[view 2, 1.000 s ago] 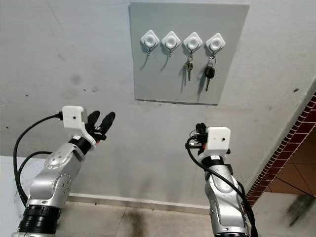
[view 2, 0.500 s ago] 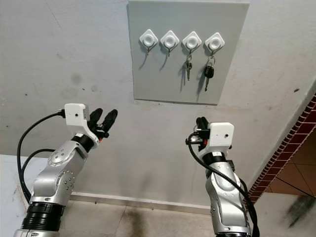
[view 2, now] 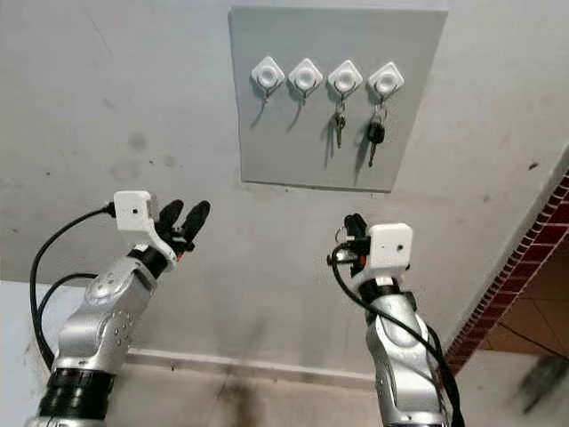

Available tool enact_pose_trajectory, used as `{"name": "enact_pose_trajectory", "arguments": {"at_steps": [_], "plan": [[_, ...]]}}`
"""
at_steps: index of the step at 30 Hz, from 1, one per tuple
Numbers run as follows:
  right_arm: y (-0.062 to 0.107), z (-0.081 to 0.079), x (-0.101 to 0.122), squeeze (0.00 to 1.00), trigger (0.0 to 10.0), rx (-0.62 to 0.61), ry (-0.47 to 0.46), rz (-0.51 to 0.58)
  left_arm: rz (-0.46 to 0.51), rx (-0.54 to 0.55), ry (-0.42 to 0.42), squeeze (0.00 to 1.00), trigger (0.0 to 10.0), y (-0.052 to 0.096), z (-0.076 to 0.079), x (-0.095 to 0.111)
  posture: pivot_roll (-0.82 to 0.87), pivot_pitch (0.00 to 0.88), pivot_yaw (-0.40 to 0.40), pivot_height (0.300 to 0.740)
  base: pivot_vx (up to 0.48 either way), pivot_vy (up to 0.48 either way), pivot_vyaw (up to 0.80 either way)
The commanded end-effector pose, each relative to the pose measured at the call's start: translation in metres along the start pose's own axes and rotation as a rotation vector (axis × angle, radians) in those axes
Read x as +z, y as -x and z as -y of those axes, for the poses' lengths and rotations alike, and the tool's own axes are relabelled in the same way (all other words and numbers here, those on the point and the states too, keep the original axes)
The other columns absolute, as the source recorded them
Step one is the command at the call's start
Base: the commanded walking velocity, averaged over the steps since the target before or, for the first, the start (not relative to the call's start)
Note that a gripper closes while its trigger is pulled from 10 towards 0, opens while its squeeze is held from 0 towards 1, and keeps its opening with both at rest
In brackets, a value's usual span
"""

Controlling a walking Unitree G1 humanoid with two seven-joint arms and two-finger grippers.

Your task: Hang keys on a hook

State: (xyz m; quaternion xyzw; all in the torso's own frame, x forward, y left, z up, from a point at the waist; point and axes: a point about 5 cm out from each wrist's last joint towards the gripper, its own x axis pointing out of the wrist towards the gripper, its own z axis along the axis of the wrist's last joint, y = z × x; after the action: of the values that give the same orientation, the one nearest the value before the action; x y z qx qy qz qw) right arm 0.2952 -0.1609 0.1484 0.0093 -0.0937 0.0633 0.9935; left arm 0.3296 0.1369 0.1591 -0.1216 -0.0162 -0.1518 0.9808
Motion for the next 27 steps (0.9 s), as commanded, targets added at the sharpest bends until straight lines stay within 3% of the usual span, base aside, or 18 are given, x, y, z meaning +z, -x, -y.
{"name": "enact_pose_trajectory", "arguments": {"at_steps": [1, 8, 17, 27], "plan": [[0.000, -0.001, 0.008, 0.00, 10.0, 0.008, -0.004, 0.026, 0.016, -0.005, -0.002, 0.00, 10.0, 0.004, -0.002, 0.005, 0.11, 0.000, 0.027, 0.740, 0.386, 0.000, 0.00], [0.010, -0.005, 0.002, 0.00, 10.0, 0.003, -0.018, 0.011, -0.001, 0.005, 0.019, 0.00, 10.0, 0.017, -0.001, -0.009, 0.10, 0.000, 0.028, 0.740, 0.416, 0.000, 0.00], [0.011, -0.005, 0.002, 0.00, 10.0, 0.009, -0.018, -0.001, 0.004, -0.007, 0.027, 0.00, 10.0, 0.017, 0.004, -0.007, 0.11, 0.000, 0.020, 0.740, 0.392, 0.000, 0.00], [0.015, -0.005, -0.004, 0.00, 10.0, 0.008, -0.012, -0.046, 0.018, 0.014, 0.016, 0.00, 10.0, 0.019, 0.006, -0.005, 0.11, 0.000, 0.016, 0.740, 0.000, 0.000, 0.00]]}}
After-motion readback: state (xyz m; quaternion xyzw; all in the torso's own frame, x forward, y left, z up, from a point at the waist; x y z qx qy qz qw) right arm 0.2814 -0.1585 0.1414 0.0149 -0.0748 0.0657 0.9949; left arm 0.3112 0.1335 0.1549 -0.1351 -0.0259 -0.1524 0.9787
